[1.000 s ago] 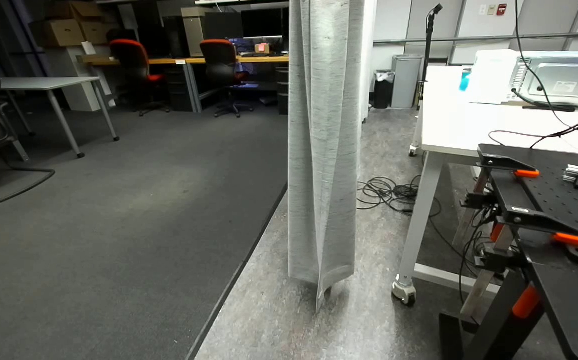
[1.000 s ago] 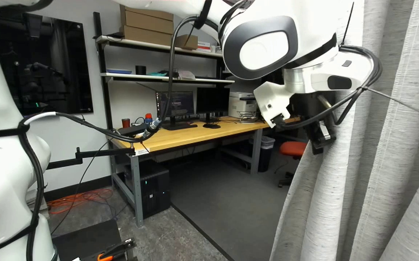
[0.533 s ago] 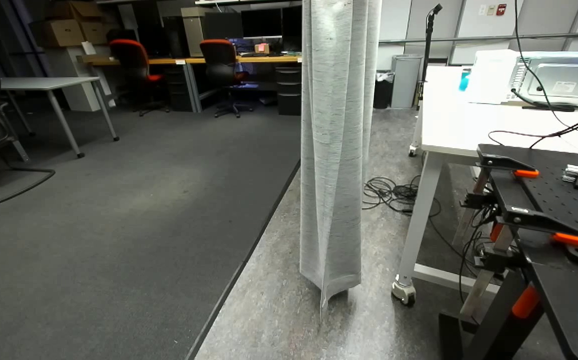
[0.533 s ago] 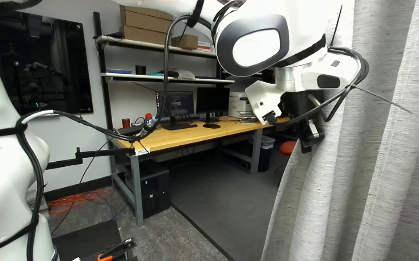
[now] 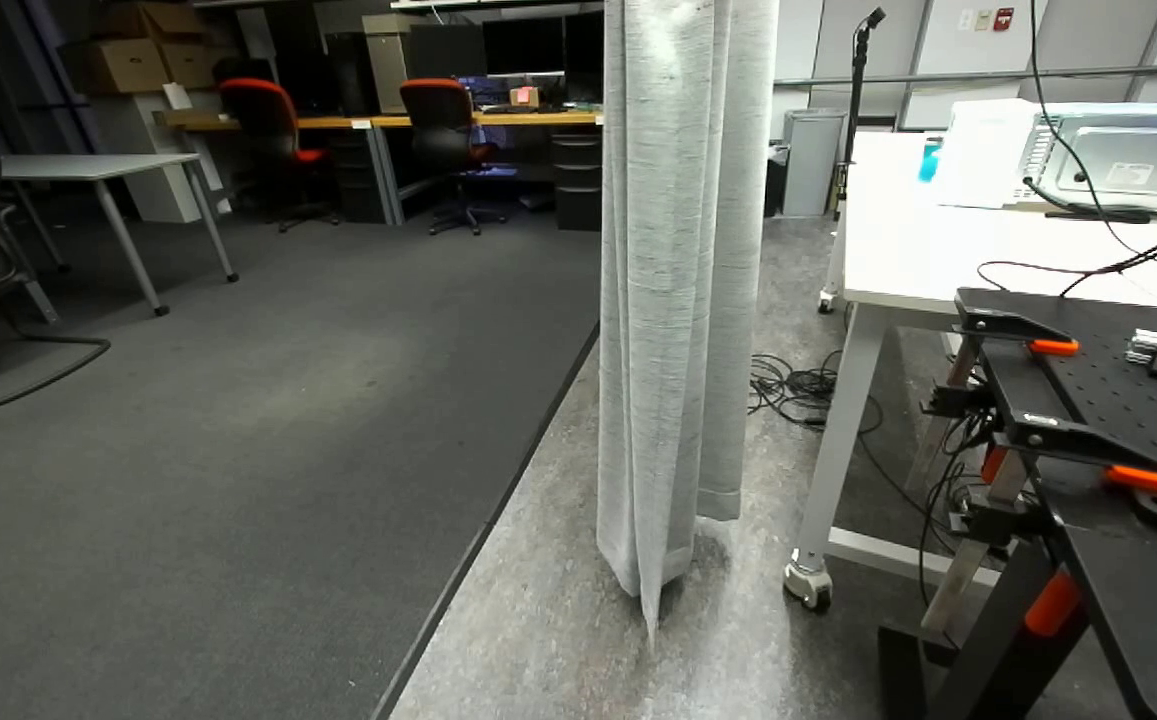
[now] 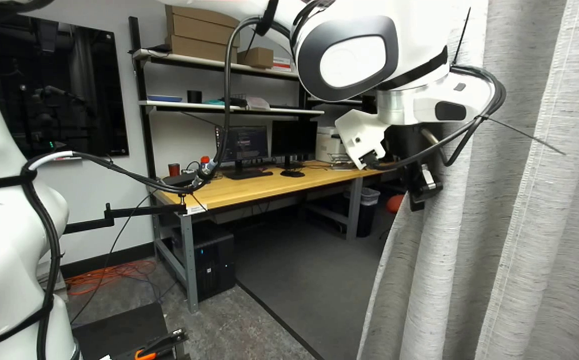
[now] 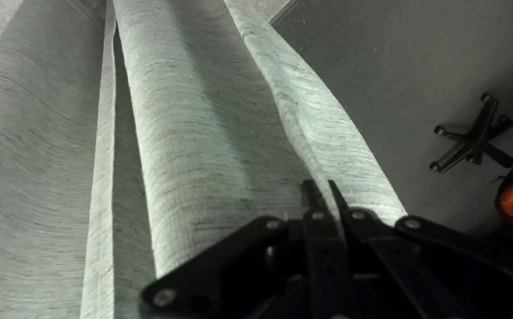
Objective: Pull the curtain to the left, then to the right, then to the left fully
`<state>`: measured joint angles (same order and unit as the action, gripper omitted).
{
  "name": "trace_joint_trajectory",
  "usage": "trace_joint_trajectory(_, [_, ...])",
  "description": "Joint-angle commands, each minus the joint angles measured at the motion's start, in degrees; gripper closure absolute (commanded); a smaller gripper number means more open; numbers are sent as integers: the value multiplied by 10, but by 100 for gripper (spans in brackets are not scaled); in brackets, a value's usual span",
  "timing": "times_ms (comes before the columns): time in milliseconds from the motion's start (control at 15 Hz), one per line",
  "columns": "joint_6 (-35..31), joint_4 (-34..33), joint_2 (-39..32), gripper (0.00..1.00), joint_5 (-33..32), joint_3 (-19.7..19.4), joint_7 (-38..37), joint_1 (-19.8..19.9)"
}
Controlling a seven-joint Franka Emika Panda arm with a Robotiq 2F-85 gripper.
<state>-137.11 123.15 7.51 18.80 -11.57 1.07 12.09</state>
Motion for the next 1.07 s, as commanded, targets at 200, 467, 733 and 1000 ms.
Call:
trace_joint_trajectory(200, [36,37,-20,50,-40,-6,-3,-1])
trace_joint_trajectory(467, [39,49,-35,20,-55,-5,-6,0])
trace_joint_trajectory(733, [42,54,-37,0,-63,-4,-8,0])
trace_joint_trajectory(1000, [39,79,-14,0,-90,0,-7,-2])
